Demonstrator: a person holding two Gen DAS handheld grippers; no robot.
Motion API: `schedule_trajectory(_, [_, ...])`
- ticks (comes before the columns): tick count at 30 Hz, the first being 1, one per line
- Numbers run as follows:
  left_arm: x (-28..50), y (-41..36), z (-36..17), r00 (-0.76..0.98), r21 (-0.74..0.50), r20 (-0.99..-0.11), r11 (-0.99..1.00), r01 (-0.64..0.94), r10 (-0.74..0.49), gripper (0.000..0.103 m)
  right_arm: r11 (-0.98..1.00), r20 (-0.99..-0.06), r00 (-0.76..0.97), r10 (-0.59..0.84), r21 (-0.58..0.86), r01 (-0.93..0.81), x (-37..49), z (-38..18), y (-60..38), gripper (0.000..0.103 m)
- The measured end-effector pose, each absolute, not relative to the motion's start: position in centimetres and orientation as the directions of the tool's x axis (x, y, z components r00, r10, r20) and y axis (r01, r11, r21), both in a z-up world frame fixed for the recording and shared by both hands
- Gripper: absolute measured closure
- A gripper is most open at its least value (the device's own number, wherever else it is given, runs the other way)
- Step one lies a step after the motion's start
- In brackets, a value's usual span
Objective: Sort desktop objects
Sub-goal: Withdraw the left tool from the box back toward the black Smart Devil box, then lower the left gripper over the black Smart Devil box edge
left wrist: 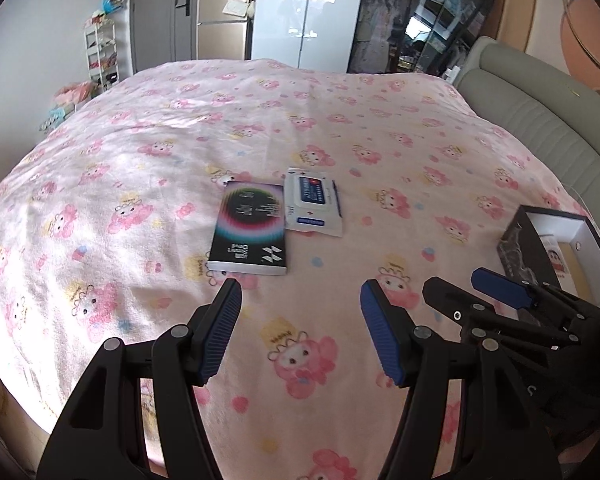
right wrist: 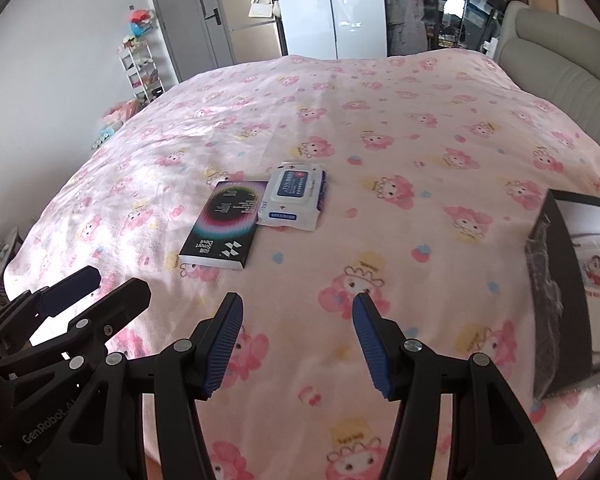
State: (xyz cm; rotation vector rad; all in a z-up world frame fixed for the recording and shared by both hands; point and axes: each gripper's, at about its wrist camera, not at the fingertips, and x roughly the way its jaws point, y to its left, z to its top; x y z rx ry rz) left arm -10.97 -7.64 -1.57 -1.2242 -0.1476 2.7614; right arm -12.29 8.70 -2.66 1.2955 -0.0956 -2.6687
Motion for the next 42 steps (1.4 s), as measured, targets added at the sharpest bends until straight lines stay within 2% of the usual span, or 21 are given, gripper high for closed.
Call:
schedule_trajectory(15, [-18.9,-12.6,-6.0,-0.627,-0.147,-0.772,-0.989,0.017,0.104,0.04,-0.974,-0.821,-0.532,-0.206,0.119,0.194,-20.9,-7.1,3.5,0.05])
schedule_trajectory(22, [-23.2,-14.6,-10.0,-0.618,-0.2,-0.776,-0.978,0.058,0.123,0.04,-0.974,-0.854,-0.482,-0.196,0.113,0.196,-24.8,-11.3,2.0,0.05])
schedule_trajectory(32, [-27.7,-15.9,-16.0,-0.545,-0.243,-0.826,-0.963,0.116,0.143,0.041,-0.97,-0.882,-0.446,-0.151,0.045,0.24,-28.3,-16.2,0.2,0.05])
schedule_trajectory(42, [-28.6,-16.6,-18.5,-0.514,-0.3,-0.835,-0.945,0.13,0.194,0.042,-0.943,-0.869,-0.415,-0.268,0.149,0.296,-29.2,-17.0,-0.3,0.05])
